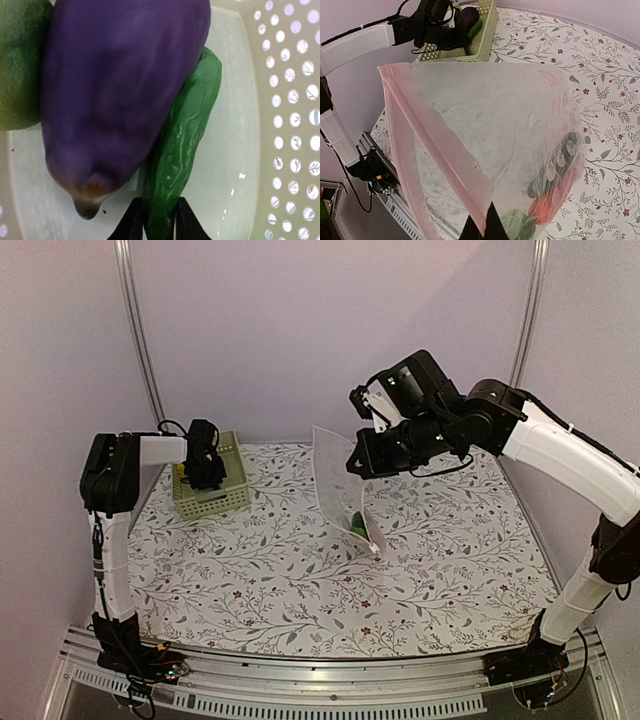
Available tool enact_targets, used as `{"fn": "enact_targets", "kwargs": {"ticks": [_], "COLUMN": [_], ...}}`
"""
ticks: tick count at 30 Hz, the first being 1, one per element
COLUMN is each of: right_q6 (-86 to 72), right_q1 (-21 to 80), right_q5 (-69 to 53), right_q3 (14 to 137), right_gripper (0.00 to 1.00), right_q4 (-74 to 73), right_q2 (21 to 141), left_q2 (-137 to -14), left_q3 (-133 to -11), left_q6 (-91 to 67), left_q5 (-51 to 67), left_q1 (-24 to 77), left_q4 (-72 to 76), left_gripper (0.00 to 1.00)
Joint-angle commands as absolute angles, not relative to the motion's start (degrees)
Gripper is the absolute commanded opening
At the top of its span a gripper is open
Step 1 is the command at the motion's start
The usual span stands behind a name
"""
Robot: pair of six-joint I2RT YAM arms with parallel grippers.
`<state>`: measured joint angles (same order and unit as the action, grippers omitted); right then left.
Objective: Place the food in the zip-top bag and seal the zipper
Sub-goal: Pick up the fake vegetable from the bin, then place the fake vegetable in the zipper food storage bag.
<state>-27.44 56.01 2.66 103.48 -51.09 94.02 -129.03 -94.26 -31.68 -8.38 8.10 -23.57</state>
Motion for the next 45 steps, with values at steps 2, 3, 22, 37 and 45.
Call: {"fn": "enact_targets", "kwargs": {"ticks": [2, 3, 22, 37, 45], "right_q6": [-27.4, -27.5, -27.2, -26.2, -24.2], "right_q1": [56.0, 56.0, 56.0, 56.1, 56.0], "right_q5": [2.8, 2.8, 2.8, 3.0, 4.9], "right_q3": [102.8, 102.8, 102.7, 103.0, 102.9], "right_gripper": [0.0, 0.0, 0.0, 0.0, 0.0], "right_q4": [-50.4, -50.4, -50.4, -50.3, -50.3], "right_q2": [92.0, 92.0, 91.9, 91.4, 91.6], "left_q2": [-129.6, -129.2, -105.5, -73.5, -58.6], "left_q3": [-95.1, -95.0, -82.3, -61.9, -58.7], "left_q6": [-31.4, -31.4, -31.2, -33.1, -33.0], "left_q5": [-9.6, -9.5, -8.5, 14.8, 18.2], "left_q1": [7.4, 7.5, 7.7, 12.7, 25.8], "left_q4": [-24.8, -24.8, -17.3, -12.6, -15.7], "left_gripper": [0.18, 0.18, 0.16, 0.16, 0.16]}}
